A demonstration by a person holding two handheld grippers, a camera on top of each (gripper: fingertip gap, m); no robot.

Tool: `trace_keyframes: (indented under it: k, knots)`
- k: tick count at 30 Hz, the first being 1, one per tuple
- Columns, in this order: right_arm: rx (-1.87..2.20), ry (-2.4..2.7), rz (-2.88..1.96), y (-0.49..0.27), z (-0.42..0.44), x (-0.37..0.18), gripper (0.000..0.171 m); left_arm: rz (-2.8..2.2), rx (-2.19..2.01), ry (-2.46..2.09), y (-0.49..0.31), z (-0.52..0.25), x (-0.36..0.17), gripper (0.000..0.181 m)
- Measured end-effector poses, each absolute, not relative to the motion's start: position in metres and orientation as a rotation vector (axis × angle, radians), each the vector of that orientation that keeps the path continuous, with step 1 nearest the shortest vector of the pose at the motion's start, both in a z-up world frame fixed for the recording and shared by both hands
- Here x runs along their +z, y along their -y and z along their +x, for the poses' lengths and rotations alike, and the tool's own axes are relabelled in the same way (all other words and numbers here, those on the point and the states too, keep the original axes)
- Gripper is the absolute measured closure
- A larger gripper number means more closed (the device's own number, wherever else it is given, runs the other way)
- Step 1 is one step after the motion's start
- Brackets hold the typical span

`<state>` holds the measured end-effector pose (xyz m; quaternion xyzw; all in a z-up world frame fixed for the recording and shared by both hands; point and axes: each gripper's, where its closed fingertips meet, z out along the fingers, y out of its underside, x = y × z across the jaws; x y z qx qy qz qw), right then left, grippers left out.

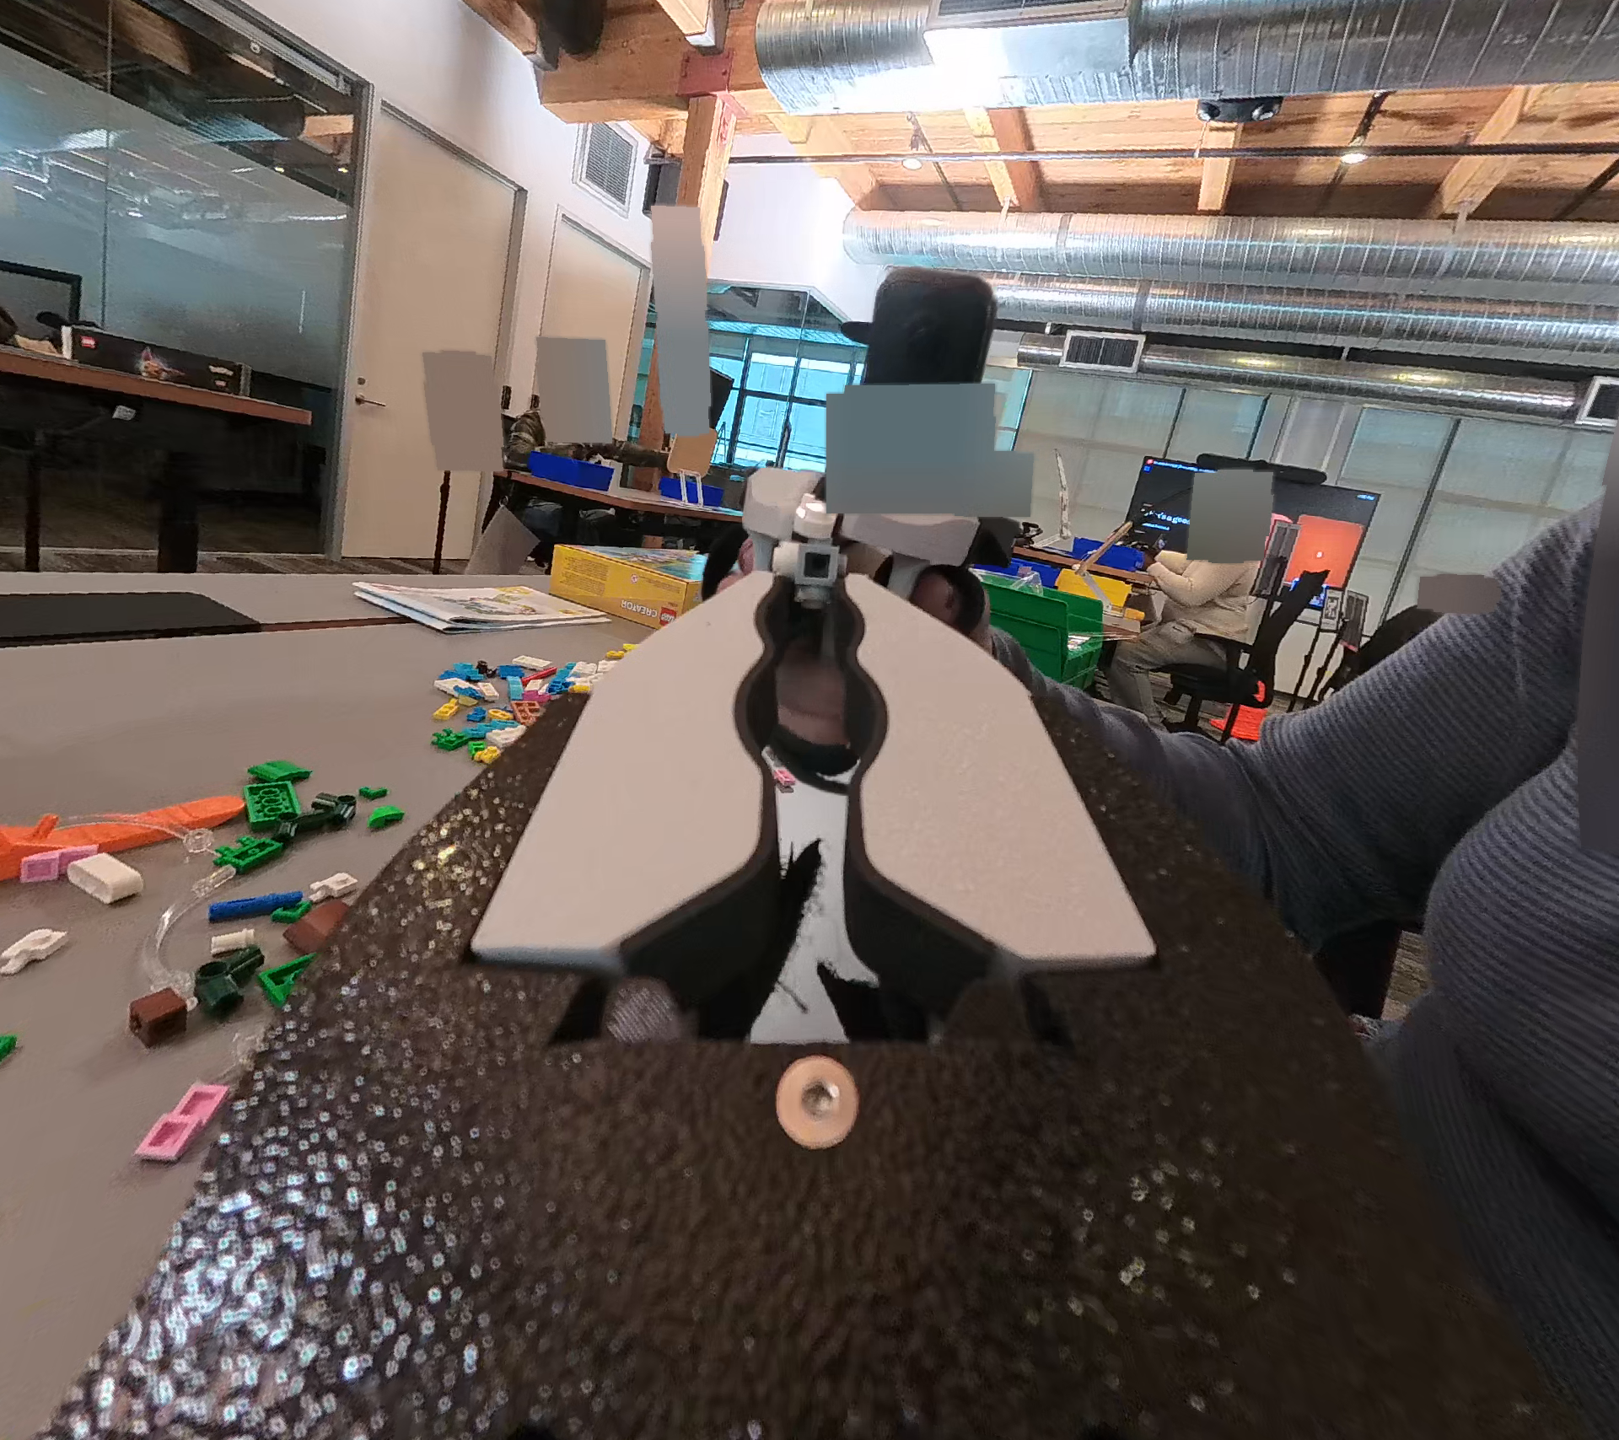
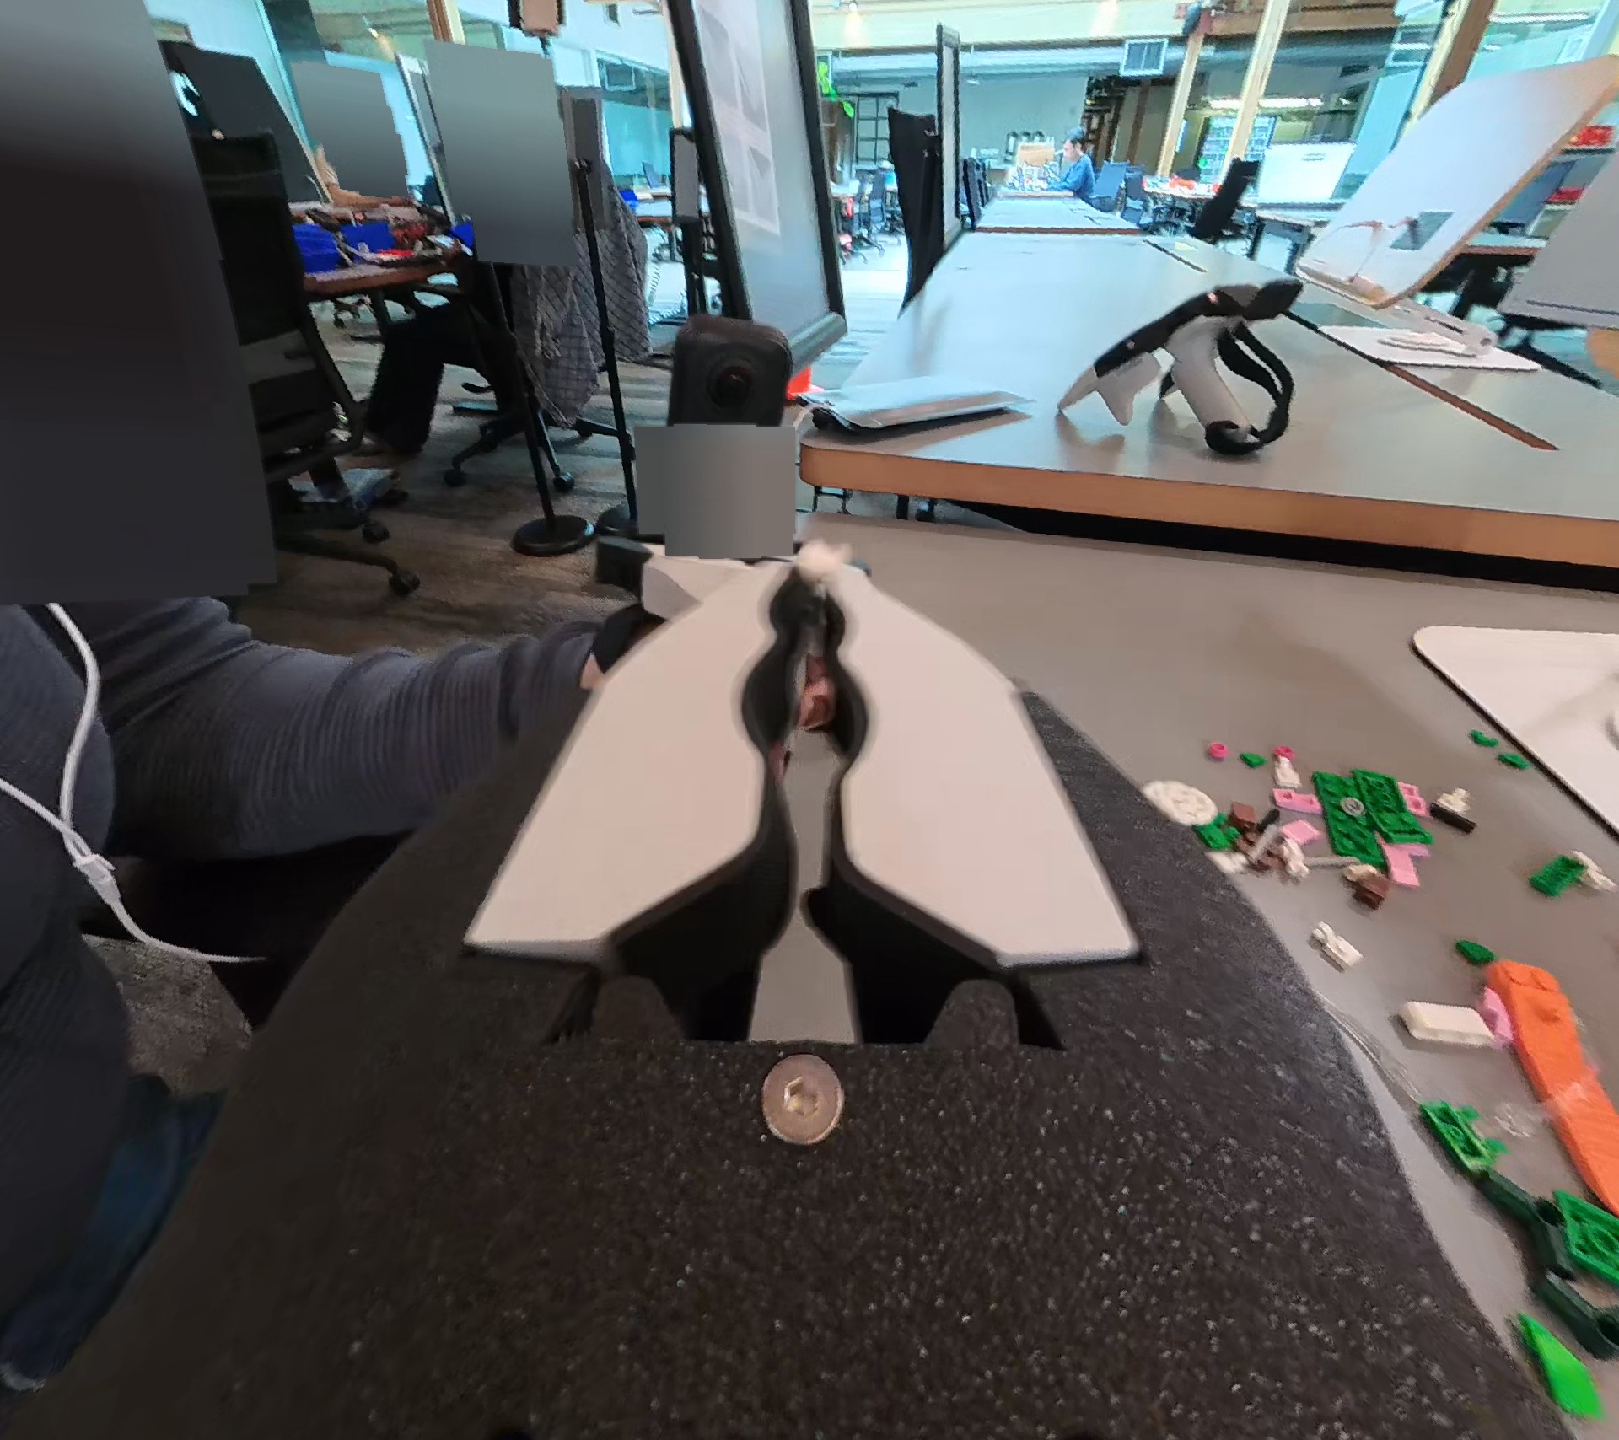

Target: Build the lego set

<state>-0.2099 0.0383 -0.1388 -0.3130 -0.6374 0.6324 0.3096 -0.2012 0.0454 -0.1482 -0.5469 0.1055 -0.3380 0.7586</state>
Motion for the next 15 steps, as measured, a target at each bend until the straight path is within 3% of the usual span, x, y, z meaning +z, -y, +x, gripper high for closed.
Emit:
trace_keyframes:
  k: [15]
  knots:
    - [1.457,1.607,-0.942,-0.069,-0.223,-0.154,0.171,-1.251,-0.708,-0.193,-0.050,-0.210,-0.156,0.172]
